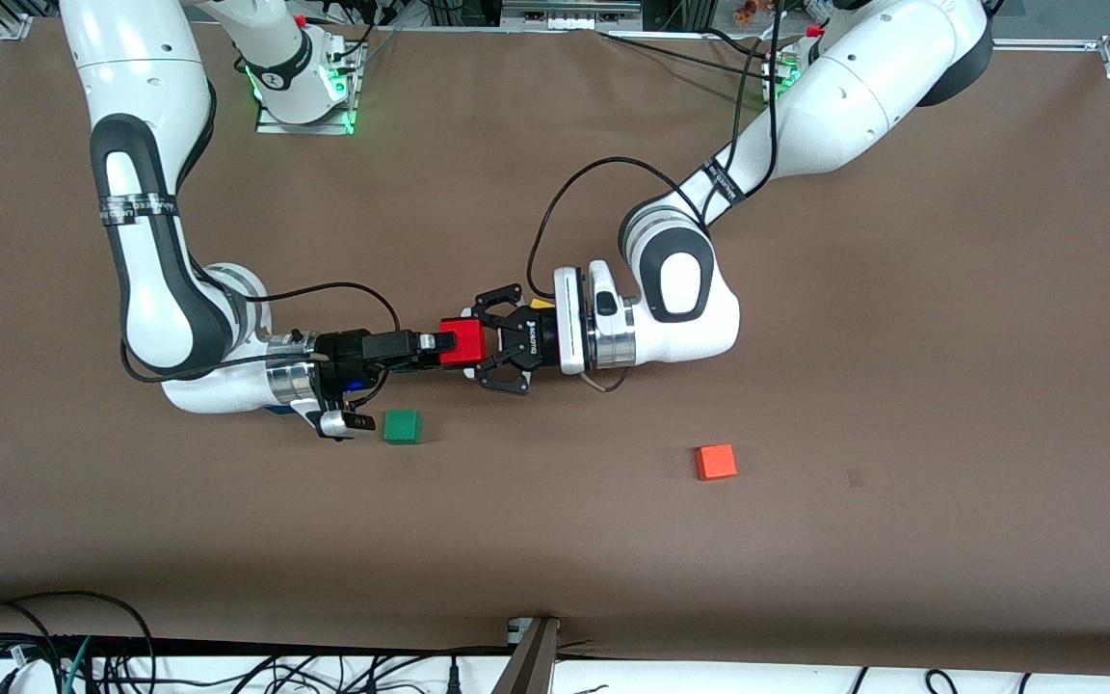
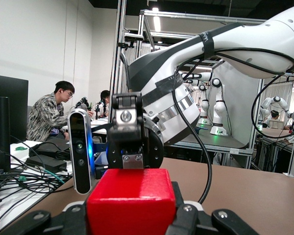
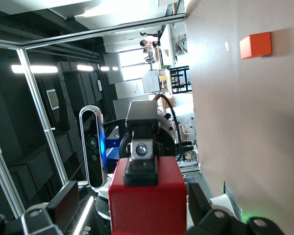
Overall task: Pass red block to right arm, stack on blue
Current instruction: 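Open the left gripper and pull it away from the red cube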
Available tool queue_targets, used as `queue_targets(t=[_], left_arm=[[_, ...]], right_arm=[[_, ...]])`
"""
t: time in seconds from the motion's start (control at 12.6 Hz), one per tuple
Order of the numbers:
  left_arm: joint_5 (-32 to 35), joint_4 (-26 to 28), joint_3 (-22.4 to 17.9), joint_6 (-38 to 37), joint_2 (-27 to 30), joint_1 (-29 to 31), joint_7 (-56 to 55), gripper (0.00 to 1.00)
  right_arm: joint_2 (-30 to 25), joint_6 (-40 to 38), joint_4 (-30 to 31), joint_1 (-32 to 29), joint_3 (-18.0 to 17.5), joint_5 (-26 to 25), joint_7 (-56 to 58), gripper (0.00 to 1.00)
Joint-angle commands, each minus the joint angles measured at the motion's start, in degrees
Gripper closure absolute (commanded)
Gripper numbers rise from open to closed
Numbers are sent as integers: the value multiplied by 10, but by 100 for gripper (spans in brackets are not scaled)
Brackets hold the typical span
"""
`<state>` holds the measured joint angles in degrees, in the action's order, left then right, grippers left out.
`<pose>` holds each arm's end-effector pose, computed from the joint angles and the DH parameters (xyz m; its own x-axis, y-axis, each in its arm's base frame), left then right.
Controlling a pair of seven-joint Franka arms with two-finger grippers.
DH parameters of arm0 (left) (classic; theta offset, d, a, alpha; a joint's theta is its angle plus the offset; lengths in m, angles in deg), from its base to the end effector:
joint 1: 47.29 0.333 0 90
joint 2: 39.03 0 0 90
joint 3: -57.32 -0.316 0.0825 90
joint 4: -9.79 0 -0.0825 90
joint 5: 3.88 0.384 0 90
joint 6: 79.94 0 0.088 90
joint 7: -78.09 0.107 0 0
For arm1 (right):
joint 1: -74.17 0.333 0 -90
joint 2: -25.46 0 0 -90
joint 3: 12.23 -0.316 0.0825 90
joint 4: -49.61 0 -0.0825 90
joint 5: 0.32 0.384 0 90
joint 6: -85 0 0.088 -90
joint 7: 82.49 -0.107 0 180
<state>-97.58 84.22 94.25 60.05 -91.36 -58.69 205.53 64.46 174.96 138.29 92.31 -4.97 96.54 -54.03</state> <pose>0.6180 -0.4712 0.3044 0.1041 0.0080 0.9945 -0.9873 -0.1197 0.1043 0.6557 0.2524 0.3079 0.9772 0.1460 -0.1540 -0.1547 -0.0067 -0.9879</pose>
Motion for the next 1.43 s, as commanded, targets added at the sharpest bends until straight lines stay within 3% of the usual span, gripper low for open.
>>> queue_targets(t=[0.0, 0.08, 0.16, 0.32, 0.4, 0.48, 0.71, 1.19, 1.35], left_arm=[[-24, -16, 2, -1, -5, -6, 9, 100], [-28, -16, 2, -2, -5, -6, 8, 100], [-31, -16, 2, -1, -6, -6, 8, 100], [-32, -15, 2, -1, -5, -6, 7, 100], [-36, -15, 2, -2, -5, -5, 2, 84], [-38, -14, 2, -2, -5, -6, 2, 1], [-41, -5, 2, -4, -1, 4, 0, 0], [-29, 23, 4, -102, 16, 88, -88, 0], [28, 24, 4, -157, 16, 123, -159, 0]], right_arm=[[-20, 14, 26, 4, 1, 7, -2, 61], [-20, 14, 26, 4, 1, 6, -2, 80], [-20, 15, 25, 4, 1, 6, -2, 93], [-20, 15, 25, 4, 1, 6, -2, 100], [-20, 15, 24, 4, 1, 6, -2, 100], [-20, 16, 23, 4, 1, 6, -2, 100], [-20, 16, 20, 4, 3, 0, -3, 100], [-28, 30, -8, 0, 35, -117, -3, 100], [-28, 33, -31, 0, 63, -166, -4, 100]])
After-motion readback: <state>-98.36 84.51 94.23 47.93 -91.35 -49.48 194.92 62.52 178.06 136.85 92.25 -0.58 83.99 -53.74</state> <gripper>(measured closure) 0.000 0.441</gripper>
